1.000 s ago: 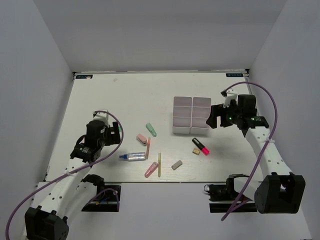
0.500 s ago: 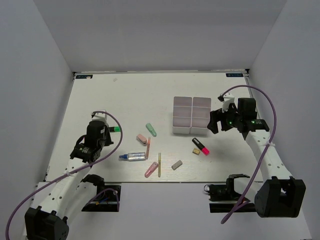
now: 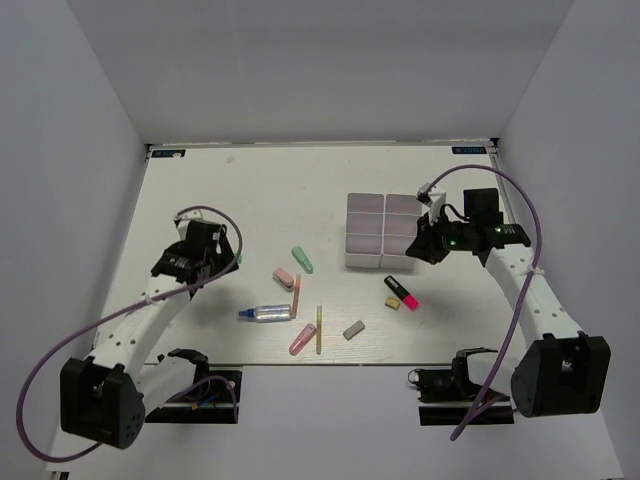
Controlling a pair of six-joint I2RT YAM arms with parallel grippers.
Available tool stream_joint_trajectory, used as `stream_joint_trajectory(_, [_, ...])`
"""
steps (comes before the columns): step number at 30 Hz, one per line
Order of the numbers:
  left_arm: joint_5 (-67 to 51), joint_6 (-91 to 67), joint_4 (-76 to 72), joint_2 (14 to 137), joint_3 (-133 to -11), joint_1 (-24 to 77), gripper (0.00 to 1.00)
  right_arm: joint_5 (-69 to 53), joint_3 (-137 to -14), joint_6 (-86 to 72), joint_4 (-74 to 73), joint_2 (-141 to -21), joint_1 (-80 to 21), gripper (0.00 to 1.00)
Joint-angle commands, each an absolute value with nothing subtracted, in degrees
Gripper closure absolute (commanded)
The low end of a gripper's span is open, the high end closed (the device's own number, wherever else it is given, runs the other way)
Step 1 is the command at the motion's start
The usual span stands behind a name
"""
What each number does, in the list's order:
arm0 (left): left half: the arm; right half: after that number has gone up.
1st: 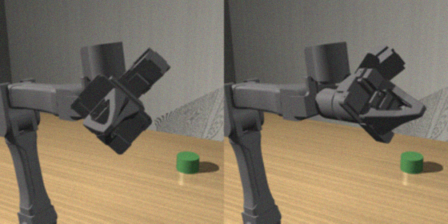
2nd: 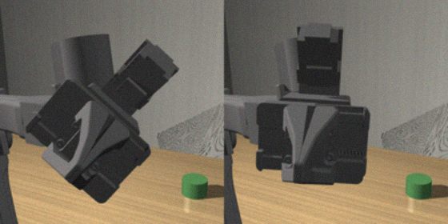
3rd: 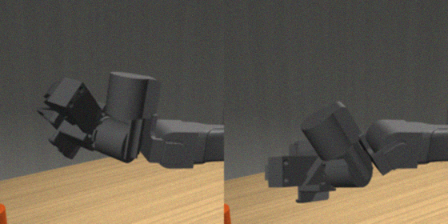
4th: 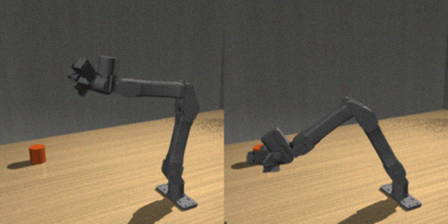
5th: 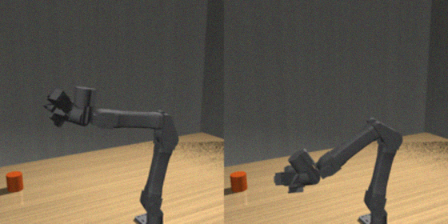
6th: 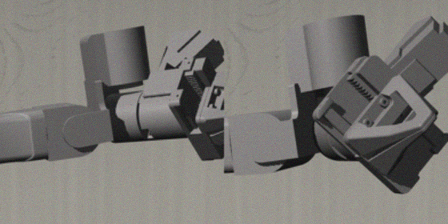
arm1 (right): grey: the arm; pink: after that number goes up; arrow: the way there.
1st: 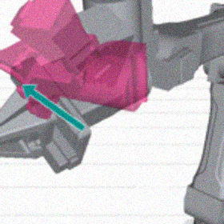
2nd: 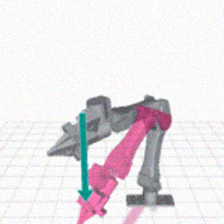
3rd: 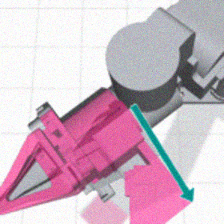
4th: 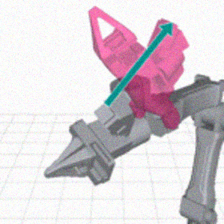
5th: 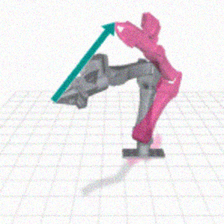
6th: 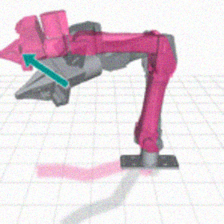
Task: Sort the stationery into containers
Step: Grab a piece of stationery with the right arm
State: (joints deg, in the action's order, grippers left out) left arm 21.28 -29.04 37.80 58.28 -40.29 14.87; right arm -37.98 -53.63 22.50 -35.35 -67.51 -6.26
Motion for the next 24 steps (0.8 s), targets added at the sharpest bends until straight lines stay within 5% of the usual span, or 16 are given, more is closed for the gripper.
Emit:
stream_joint_trajectory(1, [27.9,-39.4,45.0,61.6,-46.4,13.7,0.00,-38.9,-57.4,21.5,-34.9,-68.6,-6.6,1.00])
stream_joint_trajectory(2, [27.5,-40.1,44.4,62.0,-45.8,13.4,0.00,-38.8,-57.4,21.5,-34.9,-68.5,-6.7,0.97])
stream_joint_trajectory(3, [27.4,-40.8,43.9,61.7,-45.2,12.9,0.00,-38.8,-56.0,21.5,-34.0,-68.4,-5.6,0.42])
stream_joint_trajectory(4, [26.9,-41.9,43.7,61.6,-44.0,12.2,0.00,-38.9,-55.3,21.4,-33.8,-68.1,-7.1,0.23])
stream_joint_trajectory(5, [25.2,-43.8,42.9,61.4,-43.7,11.3,0.00,-38.8,-54.2,21.2,-32.7,-67.9,-6.9,0.18])
stream_joint_trajectory(7, [24.6,-45.6,42.7,61.6,-44.1,10.0,0.03,-39.1,-53.7,21.5,-32.1,-67.6,-7.5,0.16])
stream_joint_trajectory(9, [23.5,-47.9,43.3,62.3,-44.8,9.1,0.06,-40.8,-53.9,22.4,-32.3,-67.9,-7.8,0.27])
stream_joint_trajectory(12, [23.3,-47.7,45.4,62.8,-45.9,8.3,0.07,-49.0,-54.8,27.7,-33.1,-69.3,-9.6,0.71])
stream_joint_trajectory(14, [24.2,-46.7,46.0,60.3,-45.0,8.3,0.09,-52.9,-58.5,36.7,-36.5,-72.1,-12.6,0.90])
stream_joint_trajectory(16, [25.8,-45.8,44.9,56.8,-41.4,8.0,0.17,-54.5,-64.2,43.6,-41.8,-76.3,-17.9,0.78])
stream_joint_trajectory(17, [25.9,-45.2,42.8,52.7,-40.1,7.6,0.22,-54.7,-68.4,47.1,-45.8,-79.9,-19.3,0.56])
stream_joint_trajectory(20, [26.9,-42.0,39.5,47.9,-35.3,6.4,0.37,-54.9,-77.8,53.0,-52.8,-88.7,-26.5,0.39])
stream_joint_trajectory(22, [29.0,-40.9,39.8,47.0,-34.9,6.2,0.33,-51.4,-82.3,52.6,-53.0,-94.4,-32.9,0.36])
stream_joint_trajectory(24, [30.3,-39.9,40.3,46.4,-35.7,6.0,0.17,-47.7,-87.6,52.0,-52.8,-97.0,-38.4,0.31])
